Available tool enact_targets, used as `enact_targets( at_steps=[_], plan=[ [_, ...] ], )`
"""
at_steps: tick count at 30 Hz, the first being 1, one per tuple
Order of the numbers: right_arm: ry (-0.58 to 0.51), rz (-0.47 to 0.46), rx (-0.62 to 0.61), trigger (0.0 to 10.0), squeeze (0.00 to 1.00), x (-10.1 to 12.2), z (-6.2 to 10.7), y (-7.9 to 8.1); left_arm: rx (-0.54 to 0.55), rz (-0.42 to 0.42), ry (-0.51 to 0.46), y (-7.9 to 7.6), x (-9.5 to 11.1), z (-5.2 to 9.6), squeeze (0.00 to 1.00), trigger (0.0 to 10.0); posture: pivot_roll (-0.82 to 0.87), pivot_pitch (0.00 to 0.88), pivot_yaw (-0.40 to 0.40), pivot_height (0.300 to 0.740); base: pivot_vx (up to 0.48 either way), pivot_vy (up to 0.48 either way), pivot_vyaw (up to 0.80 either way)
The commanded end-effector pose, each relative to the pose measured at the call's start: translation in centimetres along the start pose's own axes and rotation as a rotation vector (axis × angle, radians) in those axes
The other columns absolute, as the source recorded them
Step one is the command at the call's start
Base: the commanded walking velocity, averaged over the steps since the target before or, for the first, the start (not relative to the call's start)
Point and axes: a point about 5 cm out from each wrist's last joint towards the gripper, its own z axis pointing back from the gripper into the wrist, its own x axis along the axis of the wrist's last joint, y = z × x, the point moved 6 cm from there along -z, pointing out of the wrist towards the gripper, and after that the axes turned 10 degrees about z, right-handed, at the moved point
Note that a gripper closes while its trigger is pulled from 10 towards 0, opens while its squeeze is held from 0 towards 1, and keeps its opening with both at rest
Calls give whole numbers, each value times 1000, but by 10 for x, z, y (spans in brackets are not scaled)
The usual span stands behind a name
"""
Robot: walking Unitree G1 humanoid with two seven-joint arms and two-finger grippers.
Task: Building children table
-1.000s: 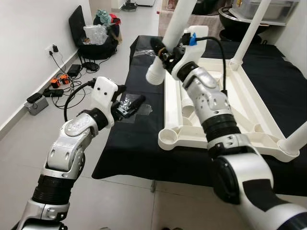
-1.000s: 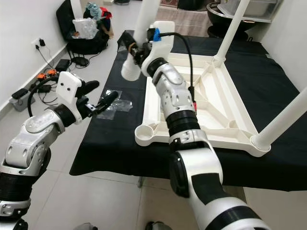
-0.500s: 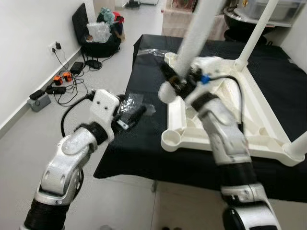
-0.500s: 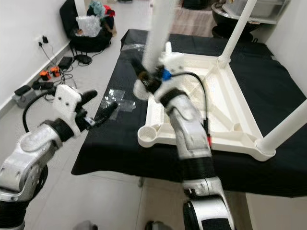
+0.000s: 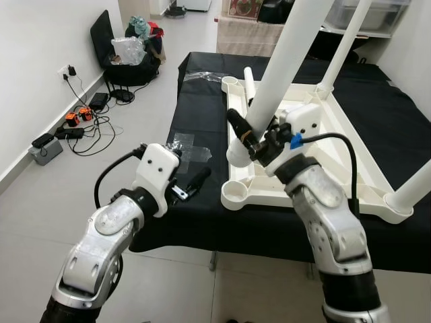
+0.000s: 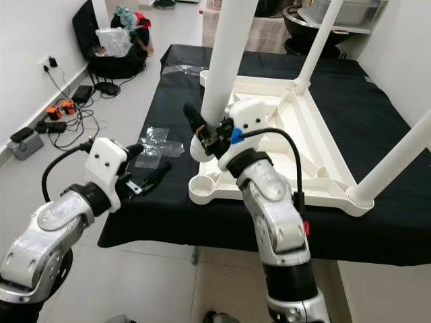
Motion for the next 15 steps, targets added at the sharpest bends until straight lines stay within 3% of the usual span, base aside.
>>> enact_targets(
  at_steps=[1,5,15],
  plan=[
    [0,0,17,0,0,2,1,4,-16,-9,26,-4,-6,1,0,10000,23,56,-57,740,0,0,0],
    [6,-5,26,0,0,1,2,6,-27,-7,32,-7,-9,1,0,10000,23,56,-57,740,0,0,0],
    [25,-28,68,0,0,1,-3,17,-40,-5,41,-12,-11,-1,0,10000,22,55,-59,740,0,0,-786]
  ],
)
